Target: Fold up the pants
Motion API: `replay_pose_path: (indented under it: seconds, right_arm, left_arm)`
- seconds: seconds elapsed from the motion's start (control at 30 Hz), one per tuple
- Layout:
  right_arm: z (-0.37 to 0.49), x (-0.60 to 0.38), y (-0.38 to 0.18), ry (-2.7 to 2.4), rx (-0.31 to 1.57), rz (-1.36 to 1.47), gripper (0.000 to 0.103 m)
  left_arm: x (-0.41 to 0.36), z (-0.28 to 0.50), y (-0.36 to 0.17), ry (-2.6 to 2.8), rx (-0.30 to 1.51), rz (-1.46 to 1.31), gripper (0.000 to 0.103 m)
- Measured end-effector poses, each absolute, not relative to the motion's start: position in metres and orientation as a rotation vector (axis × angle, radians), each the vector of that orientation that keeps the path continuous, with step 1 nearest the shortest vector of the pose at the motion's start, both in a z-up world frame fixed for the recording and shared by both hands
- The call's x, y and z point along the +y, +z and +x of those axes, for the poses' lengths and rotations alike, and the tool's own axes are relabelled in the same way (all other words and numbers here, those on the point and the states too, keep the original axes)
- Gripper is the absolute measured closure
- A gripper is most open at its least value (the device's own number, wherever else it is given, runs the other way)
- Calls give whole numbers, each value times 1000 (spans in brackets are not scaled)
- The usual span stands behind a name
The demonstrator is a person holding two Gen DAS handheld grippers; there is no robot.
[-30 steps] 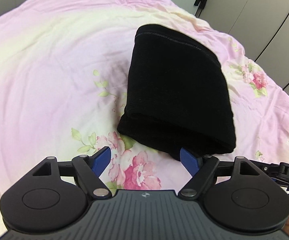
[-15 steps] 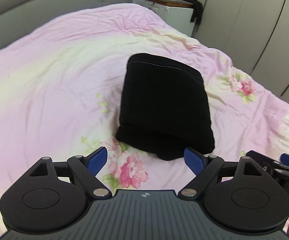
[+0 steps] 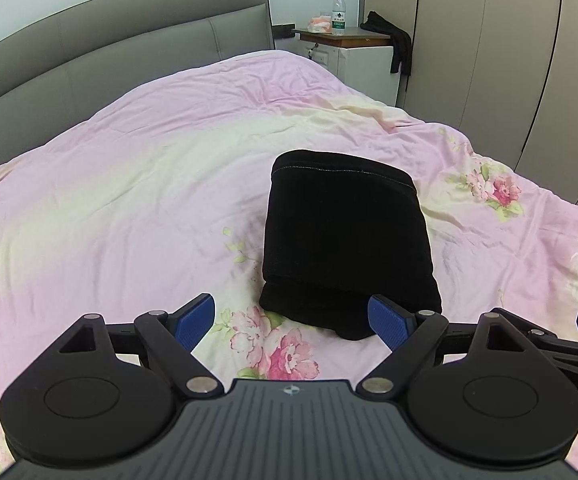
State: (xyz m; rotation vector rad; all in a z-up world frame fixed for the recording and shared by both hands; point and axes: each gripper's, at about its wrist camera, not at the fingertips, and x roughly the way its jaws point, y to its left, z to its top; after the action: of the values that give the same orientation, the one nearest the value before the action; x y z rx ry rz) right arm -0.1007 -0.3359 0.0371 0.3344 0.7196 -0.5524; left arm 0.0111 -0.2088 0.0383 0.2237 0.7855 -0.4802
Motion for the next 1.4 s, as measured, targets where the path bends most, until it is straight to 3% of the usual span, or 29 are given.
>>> replay_pose_path:
  seconds: [1.4]
  right_arm:
    - [-113, -333, 37, -572, 724, 352, 5]
  left_arm:
    - [-211, 6, 34, -480, 798, 226, 2]
